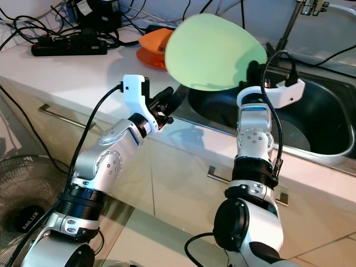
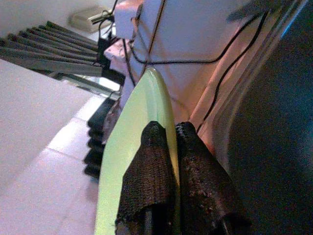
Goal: Kitchen organization
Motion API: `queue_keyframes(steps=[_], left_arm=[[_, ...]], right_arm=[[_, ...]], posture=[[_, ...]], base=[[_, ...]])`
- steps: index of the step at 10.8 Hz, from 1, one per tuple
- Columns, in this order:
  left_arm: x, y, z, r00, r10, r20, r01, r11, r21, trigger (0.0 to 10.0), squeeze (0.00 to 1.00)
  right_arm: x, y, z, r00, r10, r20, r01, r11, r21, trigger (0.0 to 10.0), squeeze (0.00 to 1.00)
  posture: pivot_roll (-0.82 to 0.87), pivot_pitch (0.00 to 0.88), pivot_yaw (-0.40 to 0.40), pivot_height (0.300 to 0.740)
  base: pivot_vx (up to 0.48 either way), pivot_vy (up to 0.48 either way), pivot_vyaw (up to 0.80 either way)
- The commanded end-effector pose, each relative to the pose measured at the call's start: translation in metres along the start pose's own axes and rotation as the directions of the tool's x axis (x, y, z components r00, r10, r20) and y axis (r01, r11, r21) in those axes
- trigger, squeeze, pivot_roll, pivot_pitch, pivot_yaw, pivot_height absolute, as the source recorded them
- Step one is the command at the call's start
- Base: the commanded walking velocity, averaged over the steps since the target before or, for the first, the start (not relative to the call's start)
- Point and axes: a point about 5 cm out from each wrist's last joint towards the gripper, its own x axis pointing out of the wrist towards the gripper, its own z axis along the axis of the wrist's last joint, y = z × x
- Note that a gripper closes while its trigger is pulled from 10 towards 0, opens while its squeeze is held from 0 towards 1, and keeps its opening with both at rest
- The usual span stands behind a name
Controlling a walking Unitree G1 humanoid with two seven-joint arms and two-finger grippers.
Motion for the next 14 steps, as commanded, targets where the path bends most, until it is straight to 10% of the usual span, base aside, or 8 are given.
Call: queue_keyframes(steps=[1,4,7,8,11,14], left_arm=[[-0.001,0.000,-0.001,0.999,0.008,-0.032,-0.006,0.999,0.053,10.0,0.00],[-0.005,0.001,-0.001,0.994,0.013,-0.111,0.008,0.982,0.190,10.0,0.00],[-0.015,0.002,0.000,0.979,0.019,-0.203,0.049,0.945,0.324,10.0,0.00],[-0.021,0.005,-0.007,0.960,0.034,-0.276,0.068,0.934,0.352,10.0,0.00],[-0.026,0.001,-0.010,0.948,0.027,-0.317,0.092,0.930,0.355,10.0,0.00],[-0.027,-0.002,-0.009,0.948,0.023,-0.316,0.093,0.933,0.348,10.0,0.00]], right_arm=[[0.006,0.014,0.014,0.997,0.039,0.068,-0.036,0.999,-0.040,0.0,0.00],[0.008,0.013,0.026,0.989,0.066,0.129,-0.027,0.959,-0.280,0.0,0.00],[0.012,0.021,0.030,0.976,0.139,0.167,0.006,0.751,-0.661,0.0,0.00],[0.014,0.021,0.023,0.980,0.153,0.130,0.019,0.574,-0.818,10.0,0.00],[0.017,0.022,0.007,0.978,0.204,0.049,-0.021,0.329,-0.944,10.0,0.00],[0.017,0.021,-0.010,0.977,0.211,-0.011,-0.060,0.228,-0.972,10.0,0.00]], posture=[[0.10,0.055,0.001,0.740],[0.11,0.050,0.001,0.740],[0.12,0.054,-0.004,0.740],[0.13,0.057,-0.005,0.740],[0.14,0.059,-0.010,0.740],[0.15,0.062,-0.015,0.740]], base=[[0.000,0.000,0.00],[0.000,0.000,0.00],[0.000,0.000,0.00],[0.000,0.000,0.00],[0.000,0.000,0.00],[0.000,0.000,0.00]])
